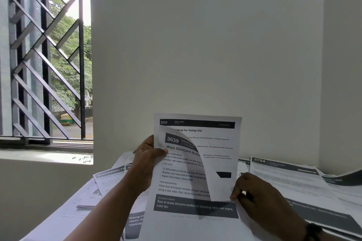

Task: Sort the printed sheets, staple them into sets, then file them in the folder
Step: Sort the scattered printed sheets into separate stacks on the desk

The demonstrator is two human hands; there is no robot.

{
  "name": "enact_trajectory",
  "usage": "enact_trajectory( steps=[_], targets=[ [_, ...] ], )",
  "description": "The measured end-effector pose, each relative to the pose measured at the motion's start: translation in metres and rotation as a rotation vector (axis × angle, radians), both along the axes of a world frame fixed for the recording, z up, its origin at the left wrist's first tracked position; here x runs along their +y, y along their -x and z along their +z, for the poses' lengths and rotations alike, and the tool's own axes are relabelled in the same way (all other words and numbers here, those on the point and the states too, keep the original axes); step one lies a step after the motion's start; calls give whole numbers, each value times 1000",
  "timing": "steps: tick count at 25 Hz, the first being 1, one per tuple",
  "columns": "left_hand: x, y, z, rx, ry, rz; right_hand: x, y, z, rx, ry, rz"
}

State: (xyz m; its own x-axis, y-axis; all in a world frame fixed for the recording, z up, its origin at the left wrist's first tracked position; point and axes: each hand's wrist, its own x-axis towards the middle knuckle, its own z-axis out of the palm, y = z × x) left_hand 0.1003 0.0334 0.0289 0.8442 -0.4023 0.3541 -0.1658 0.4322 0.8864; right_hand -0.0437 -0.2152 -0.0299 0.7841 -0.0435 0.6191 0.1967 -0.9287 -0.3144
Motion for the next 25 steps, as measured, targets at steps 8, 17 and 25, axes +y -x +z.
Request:
enact_trajectory(
  steps=[8, 17, 25],
  targets=[
    [0, -3, 0, 14, -23, 9, 8, 4, -1, -25, 225, 18],
    [14, 0, 11, 20, 165, 176, 8, 5, 4, 10, -514, 99],
    [32, -11, 15, 206, 237, 495, 12, 8, 13, 32, -760, 148]
  ],
)
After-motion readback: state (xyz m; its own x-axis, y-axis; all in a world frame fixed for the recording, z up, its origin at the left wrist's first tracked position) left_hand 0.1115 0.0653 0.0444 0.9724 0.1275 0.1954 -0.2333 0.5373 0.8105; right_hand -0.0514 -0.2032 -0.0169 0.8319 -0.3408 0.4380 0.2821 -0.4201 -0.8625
